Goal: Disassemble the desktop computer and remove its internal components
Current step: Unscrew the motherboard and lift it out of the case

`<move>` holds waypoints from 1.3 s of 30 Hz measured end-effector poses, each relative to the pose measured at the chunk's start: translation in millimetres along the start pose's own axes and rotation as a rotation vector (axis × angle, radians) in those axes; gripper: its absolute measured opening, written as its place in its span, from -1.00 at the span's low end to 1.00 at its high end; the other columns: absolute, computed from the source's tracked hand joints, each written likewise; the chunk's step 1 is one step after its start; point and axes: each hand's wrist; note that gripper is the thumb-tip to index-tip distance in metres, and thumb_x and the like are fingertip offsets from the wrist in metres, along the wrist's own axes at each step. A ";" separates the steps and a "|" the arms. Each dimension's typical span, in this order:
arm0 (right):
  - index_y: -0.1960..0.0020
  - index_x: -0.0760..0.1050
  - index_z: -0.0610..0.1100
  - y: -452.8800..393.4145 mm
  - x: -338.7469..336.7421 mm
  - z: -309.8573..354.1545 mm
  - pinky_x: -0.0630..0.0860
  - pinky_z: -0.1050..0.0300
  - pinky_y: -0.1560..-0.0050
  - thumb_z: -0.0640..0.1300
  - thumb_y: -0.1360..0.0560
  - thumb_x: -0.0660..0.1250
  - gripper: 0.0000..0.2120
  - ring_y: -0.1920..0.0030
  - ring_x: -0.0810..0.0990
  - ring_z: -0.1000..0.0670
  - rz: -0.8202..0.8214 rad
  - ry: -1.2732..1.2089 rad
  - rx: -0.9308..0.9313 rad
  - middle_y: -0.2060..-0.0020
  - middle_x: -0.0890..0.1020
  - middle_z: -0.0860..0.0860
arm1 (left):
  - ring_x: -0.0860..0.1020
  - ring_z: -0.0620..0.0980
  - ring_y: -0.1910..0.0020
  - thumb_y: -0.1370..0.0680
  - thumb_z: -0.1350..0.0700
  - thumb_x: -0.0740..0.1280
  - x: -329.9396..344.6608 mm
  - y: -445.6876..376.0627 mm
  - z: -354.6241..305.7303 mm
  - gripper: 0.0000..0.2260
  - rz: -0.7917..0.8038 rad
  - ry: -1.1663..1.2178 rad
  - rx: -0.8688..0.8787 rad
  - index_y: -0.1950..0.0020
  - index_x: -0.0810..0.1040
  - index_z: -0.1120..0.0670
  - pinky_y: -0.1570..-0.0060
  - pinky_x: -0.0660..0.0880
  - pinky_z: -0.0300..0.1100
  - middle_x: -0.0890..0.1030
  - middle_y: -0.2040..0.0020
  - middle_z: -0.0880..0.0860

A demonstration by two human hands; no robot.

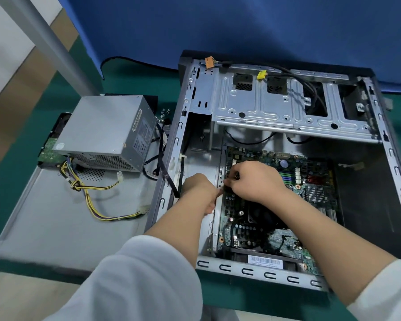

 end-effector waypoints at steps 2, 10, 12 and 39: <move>0.10 0.57 0.04 0.0 -0.4 0.4 0.23 0.18 0.39 0.13 -0.46 0.27 -0.80 0.22 0.47 -0.07 -0.005 0.009 -0.010 0.25 0.57 0.04 | 0.39 0.00 0.54 -0.55 0.06 0.36 -0.2 -0.1 -0.3 -0.74 0.000 0.008 0.022 0.14 0.49 0.26 0.31 0.49 -0.14 0.55 0.31 0.18; 0.11 0.55 0.02 3.2 -1.5 5.8 0.21 0.19 0.40 0.07 -0.49 0.20 -0.80 0.17 0.48 -0.06 -0.004 0.064 -0.045 0.34 0.48 0.05 | 0.44 -0.03 0.56 -0.50 0.24 0.36 -2.3 -6.9 -1.5 -0.79 -0.034 -0.069 0.136 0.30 0.42 0.23 0.53 0.42 -0.32 0.50 0.44 0.11; 0.12 0.55 -0.01 6.2 -1.6 7.8 0.23 0.13 0.32 0.04 -0.49 0.18 -0.80 0.10 0.41 -0.05 -0.013 0.115 -0.098 0.40 0.39 0.06 | 0.40 -0.04 0.68 -0.47 0.29 0.36 -3.2 -4.2 -2.6 -0.93 -0.048 -0.113 0.127 0.16 0.48 0.26 0.58 0.42 -0.31 0.51 0.43 0.14; 0.28 0.54 -0.08 7.7 -4.2 15.9 0.10 0.06 0.08 -0.10 -0.41 0.22 -0.84 0.12 0.37 -0.05 -0.024 0.215 -0.181 0.42 0.42 0.05 | 0.44 0.05 0.46 -0.44 0.40 0.31 -0.6 -5.3 1.6 -0.86 -0.080 0.051 0.112 0.18 0.40 0.21 0.67 0.39 -0.28 0.49 0.30 0.19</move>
Point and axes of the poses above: each hand's wrist, its own y-axis away from the middle knuckle, its own x-axis out of the palm, z = x × y
